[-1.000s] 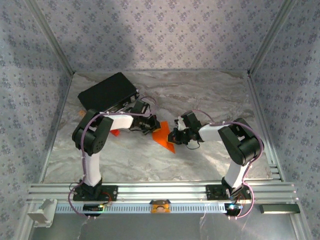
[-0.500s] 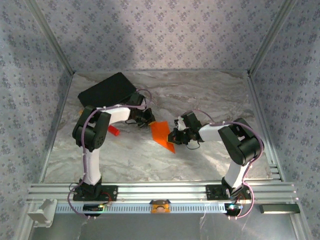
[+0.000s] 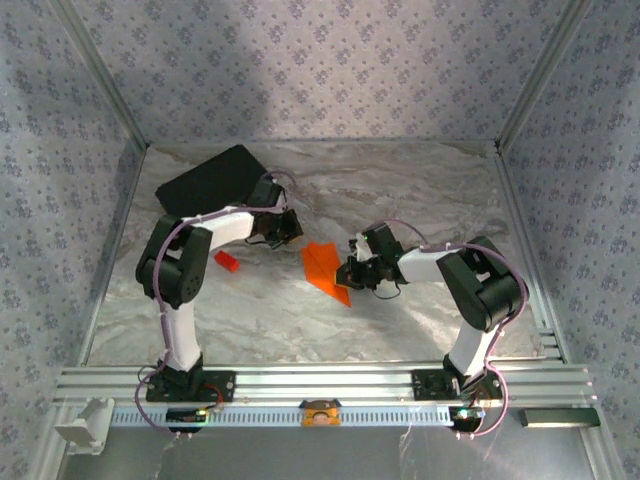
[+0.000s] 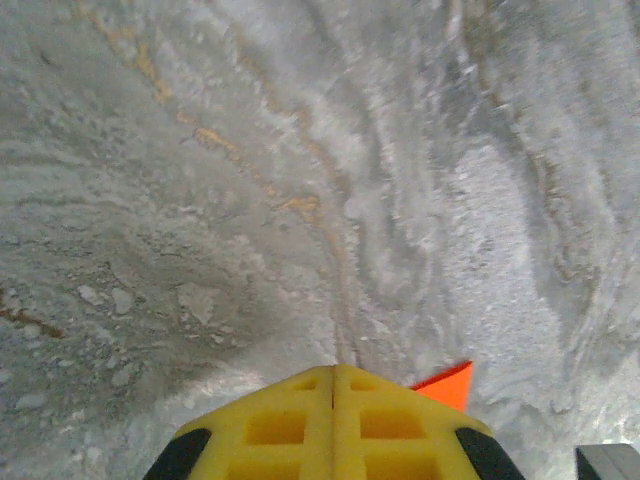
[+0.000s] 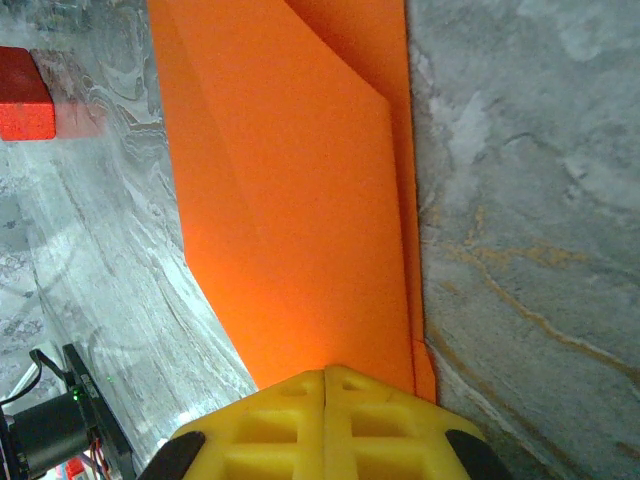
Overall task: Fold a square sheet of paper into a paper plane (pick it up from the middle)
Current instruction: Fourth fold the wing at the center of the table.
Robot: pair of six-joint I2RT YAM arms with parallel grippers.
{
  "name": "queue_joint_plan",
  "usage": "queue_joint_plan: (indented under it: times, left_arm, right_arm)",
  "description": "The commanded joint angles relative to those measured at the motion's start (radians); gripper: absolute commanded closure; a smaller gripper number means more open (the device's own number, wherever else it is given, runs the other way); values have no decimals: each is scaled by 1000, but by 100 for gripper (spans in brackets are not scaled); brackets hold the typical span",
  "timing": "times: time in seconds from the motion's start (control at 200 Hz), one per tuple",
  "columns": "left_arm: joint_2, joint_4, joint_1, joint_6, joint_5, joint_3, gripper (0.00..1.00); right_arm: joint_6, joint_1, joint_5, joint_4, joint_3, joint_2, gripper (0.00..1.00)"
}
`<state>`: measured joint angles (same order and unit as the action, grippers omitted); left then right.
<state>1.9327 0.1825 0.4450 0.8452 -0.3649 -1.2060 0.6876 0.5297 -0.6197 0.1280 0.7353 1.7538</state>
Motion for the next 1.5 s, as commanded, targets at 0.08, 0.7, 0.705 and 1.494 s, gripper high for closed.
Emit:
queue_joint_plan:
  times: [0.08,0.7,0.705,1.494]
  left_arm:
    - [-90,-41,37,-25,-49,34,100]
    - [100,-72,146,-35,-130,67,100]
    - [101,-72,145,-35,-130,67,100]
    - [88,-100,146,-17,-114,121,100]
  right_arm:
    - [-27,-6,41,-138,-43,18,100]
    - [-22,-7,31,-139,-34,-23,100]
    - [-22,-7,31,-140,-34,-23,100]
    - [-51,33,2,-192,180,136,96]
